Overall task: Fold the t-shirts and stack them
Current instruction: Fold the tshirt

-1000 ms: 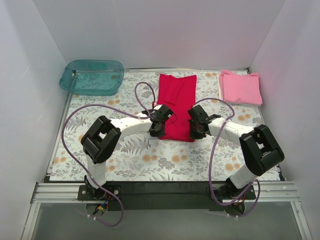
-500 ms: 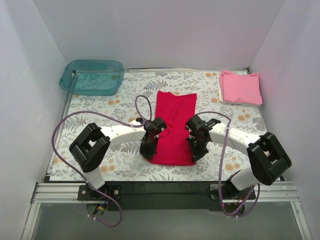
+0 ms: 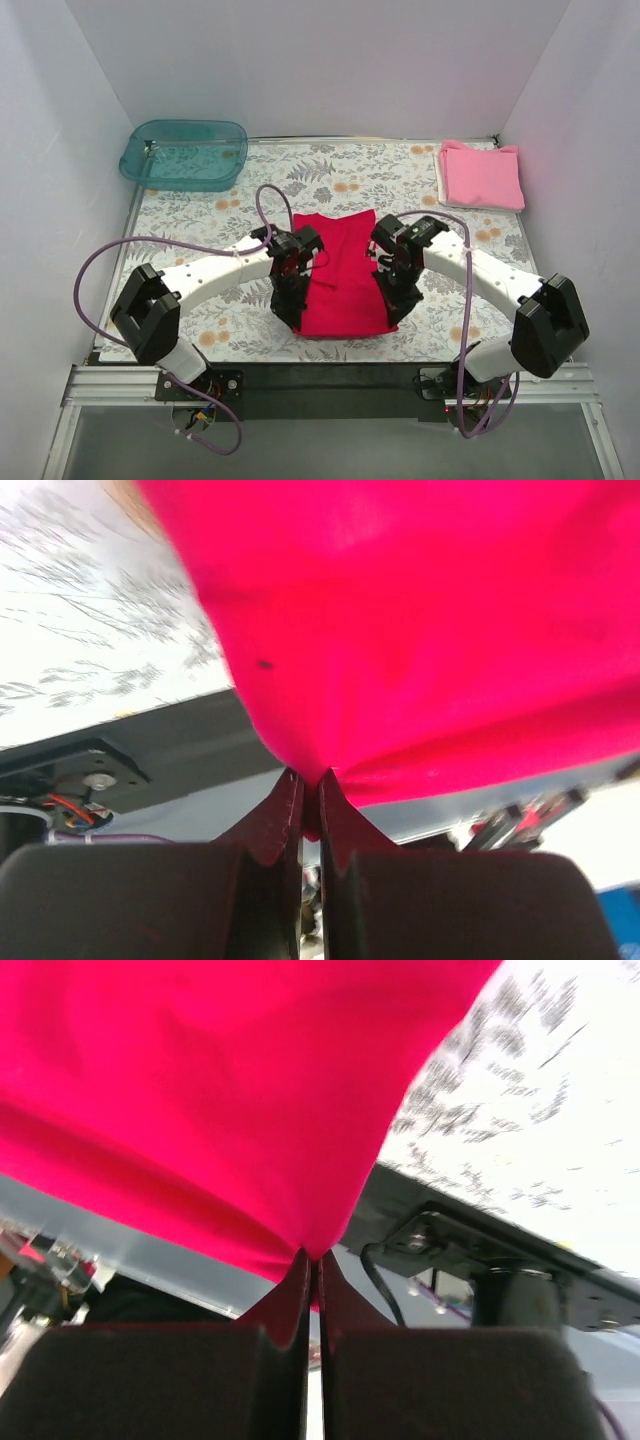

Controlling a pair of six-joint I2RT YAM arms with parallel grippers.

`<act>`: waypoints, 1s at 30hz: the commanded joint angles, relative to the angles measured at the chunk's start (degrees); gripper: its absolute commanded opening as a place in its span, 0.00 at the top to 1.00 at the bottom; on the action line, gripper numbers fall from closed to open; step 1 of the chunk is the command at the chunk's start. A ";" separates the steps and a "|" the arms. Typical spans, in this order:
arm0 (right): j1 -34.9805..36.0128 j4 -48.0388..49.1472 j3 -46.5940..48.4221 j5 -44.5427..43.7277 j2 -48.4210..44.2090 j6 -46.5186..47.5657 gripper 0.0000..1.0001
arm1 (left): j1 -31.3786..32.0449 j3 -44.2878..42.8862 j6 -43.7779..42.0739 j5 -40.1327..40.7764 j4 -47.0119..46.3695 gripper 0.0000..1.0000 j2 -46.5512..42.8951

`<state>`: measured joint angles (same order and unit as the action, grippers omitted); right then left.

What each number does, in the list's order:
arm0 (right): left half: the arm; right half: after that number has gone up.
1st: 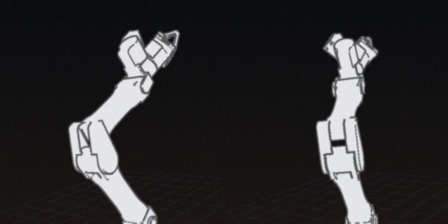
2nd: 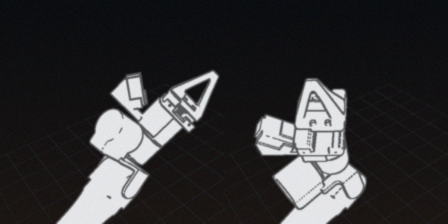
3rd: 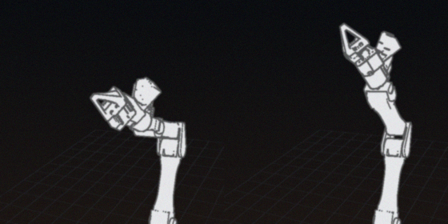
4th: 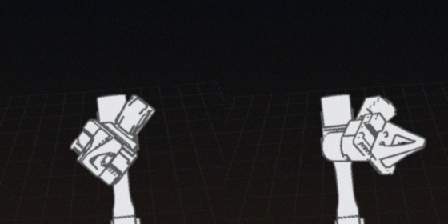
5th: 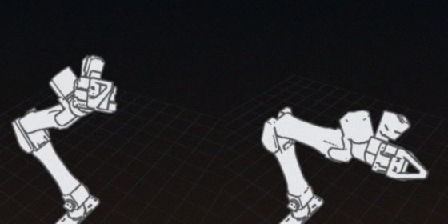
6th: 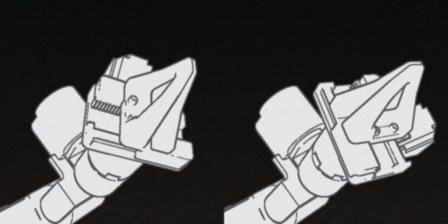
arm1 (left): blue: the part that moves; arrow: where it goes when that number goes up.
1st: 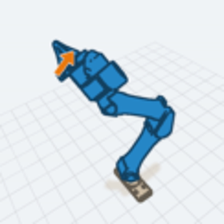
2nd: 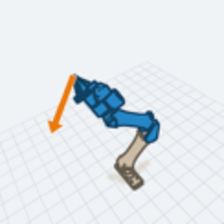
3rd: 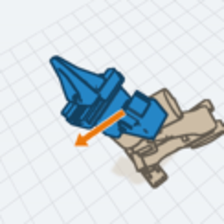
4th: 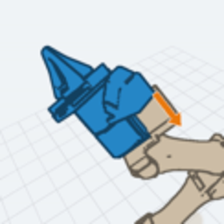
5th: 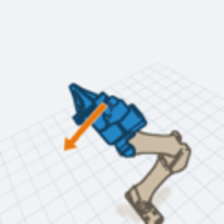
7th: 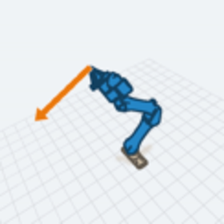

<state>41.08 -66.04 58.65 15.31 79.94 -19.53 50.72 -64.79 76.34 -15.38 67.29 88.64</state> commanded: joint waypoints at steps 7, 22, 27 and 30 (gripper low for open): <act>-6.00 -9.37 21.58 -7.40 7.94 7.57 0.99 | -13.88 -12.98 -3.29 12.46 2.50 1.00 1.09; -13.04 -9.28 43.12 -8.46 24.29 13.02 0.99 | -21.01 -21.50 -5.67 14.06 -11.47 1.00 9.88; -14.71 -8.58 48.13 -8.28 28.42 13.55 0.99 | -22.59 -24.41 -6.11 14.50 -15.51 1.00 13.04; -15.59 -7.97 52.16 -8.11 31.32 13.55 0.99 | -23.03 -26.43 -6.20 14.67 -17.19 1.00 15.59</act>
<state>26.57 -72.55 106.04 8.62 109.43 -7.40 28.64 -88.86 71.31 -3.88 53.15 102.91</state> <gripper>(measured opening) 0.013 0.051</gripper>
